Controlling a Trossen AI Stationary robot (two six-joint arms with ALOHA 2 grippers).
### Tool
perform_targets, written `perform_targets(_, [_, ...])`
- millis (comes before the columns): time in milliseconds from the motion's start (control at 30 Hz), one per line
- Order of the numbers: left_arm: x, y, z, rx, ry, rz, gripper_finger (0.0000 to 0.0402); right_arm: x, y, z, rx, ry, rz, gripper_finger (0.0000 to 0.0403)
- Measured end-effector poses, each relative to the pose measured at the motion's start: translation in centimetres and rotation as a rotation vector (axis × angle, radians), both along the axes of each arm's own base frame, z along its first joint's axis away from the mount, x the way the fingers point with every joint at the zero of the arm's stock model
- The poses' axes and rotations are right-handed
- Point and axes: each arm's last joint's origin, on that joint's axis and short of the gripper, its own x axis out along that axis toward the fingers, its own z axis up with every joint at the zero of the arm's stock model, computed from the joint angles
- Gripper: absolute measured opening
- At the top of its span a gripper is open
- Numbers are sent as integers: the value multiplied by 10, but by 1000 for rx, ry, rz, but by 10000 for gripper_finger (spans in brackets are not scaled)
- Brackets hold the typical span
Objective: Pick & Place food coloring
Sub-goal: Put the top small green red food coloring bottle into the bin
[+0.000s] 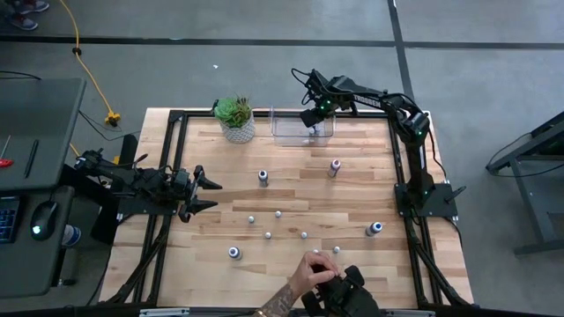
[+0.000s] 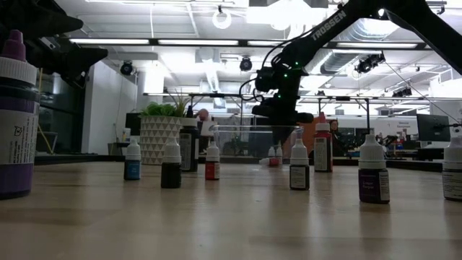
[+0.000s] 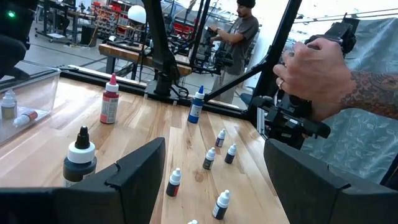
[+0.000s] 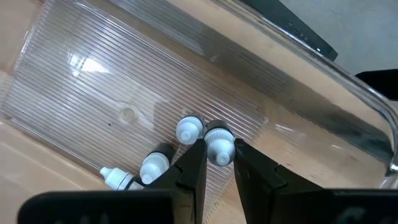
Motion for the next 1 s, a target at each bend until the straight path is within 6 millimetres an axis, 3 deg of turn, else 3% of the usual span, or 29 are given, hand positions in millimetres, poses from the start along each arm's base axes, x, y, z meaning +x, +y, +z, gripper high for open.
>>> perform_targets(1000, [0, 0, 0, 0, 0, 0, 271, -2, 2, -1, 30, 20, -16, 67])
